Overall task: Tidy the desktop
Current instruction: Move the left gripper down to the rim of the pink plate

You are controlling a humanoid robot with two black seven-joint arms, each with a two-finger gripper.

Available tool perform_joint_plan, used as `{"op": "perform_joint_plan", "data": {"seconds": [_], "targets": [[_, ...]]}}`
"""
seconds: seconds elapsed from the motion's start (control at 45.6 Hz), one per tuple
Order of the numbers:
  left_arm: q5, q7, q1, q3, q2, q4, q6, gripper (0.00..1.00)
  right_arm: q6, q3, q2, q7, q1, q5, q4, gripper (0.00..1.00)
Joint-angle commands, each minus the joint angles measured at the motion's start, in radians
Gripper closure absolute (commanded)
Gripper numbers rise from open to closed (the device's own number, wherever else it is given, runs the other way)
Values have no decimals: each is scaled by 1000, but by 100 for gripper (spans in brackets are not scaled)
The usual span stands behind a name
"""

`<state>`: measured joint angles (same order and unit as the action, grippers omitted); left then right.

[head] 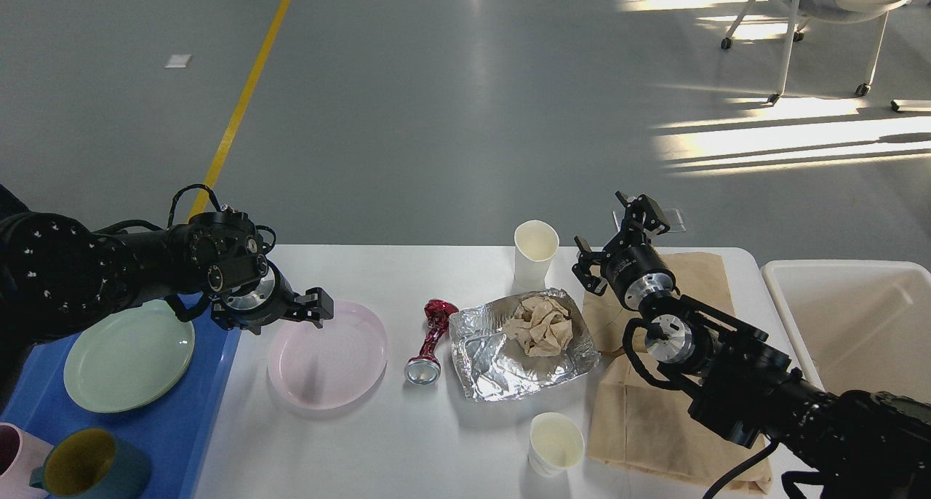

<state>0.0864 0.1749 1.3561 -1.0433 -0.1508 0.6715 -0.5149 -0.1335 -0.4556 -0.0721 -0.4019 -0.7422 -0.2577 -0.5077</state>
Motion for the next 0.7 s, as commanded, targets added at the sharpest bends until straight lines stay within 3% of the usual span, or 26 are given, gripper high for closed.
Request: {"op": "perform_joint_plan", "data": {"seconds": [0.0, 0.679], "targets": [[0, 0, -17, -6, 2, -4, -5, 4, 0, 0, 0, 0, 0, 0, 0, 0], [-7, 15, -101, -6, -1, -38, 1, 4, 0, 0, 0, 0, 0, 0, 0, 0]]}}
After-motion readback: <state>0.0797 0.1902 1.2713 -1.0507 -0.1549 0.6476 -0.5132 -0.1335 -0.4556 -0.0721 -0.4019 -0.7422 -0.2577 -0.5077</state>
